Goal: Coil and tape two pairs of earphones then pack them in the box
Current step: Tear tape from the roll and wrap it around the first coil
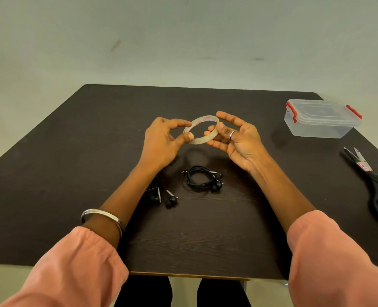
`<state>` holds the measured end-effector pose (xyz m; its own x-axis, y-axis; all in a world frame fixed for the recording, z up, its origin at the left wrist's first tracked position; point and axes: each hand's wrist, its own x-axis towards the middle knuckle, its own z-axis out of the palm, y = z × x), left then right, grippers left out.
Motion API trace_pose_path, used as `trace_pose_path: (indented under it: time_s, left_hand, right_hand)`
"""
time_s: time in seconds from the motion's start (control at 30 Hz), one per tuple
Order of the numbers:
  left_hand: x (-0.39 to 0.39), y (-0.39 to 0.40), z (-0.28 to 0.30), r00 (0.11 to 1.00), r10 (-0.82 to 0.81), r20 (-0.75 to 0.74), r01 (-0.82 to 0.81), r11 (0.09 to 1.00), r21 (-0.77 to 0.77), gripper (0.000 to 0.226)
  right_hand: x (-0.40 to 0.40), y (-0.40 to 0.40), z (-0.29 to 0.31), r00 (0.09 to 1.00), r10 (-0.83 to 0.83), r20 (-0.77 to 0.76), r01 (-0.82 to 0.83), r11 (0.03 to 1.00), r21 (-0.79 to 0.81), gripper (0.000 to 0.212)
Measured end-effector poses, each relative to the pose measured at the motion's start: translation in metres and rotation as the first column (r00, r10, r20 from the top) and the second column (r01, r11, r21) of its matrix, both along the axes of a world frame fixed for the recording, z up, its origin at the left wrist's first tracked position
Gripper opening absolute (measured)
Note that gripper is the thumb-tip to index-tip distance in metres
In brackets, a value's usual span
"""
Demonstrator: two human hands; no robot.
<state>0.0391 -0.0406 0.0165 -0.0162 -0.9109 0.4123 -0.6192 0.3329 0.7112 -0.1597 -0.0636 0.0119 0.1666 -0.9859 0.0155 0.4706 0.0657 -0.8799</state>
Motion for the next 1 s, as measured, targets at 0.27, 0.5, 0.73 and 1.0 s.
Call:
trace_pose_path:
  time_s: [0.27, 0.5, 0.73, 1.0]
  left_hand:
    - [-0.01, 0.007, 0.002, 0.992, -0.122, 0.022, 0.124, 0.959, -0.256, 0.027]
    - [-0.006, 0.006, 0.001, 0.966, -0.154, 0.207, 0.236, 0.849, -0.472, 0.021]
    - [-0.01, 0.008, 0.002, 0.991, -0.125, 0.041, 0.13, 0.893, -0.43, 0.009]
    - [-0.009, 0.003, 0.0, 0.993, -0.065, 0.098, 0.093, 0.945, -0.314, 0.009]
  right_hand:
    - [0.016, 0.007, -0.001, 0.996, -0.074, -0.045, 0.069, 0.994, -0.087, 0.018]
    - [0.022, 0.012, 0.002, 0.989, -0.14, -0.05, 0.133, 0.982, -0.134, 0.021]
    - [0.022, 0.012, 0.006, 0.994, -0.033, -0.105, 0.013, 0.983, -0.185, 0.045]
    - [0.024, 0.016, 0.006, 0.95, -0.001, -0.313, -0.091, 0.955, -0.281, 0.071]
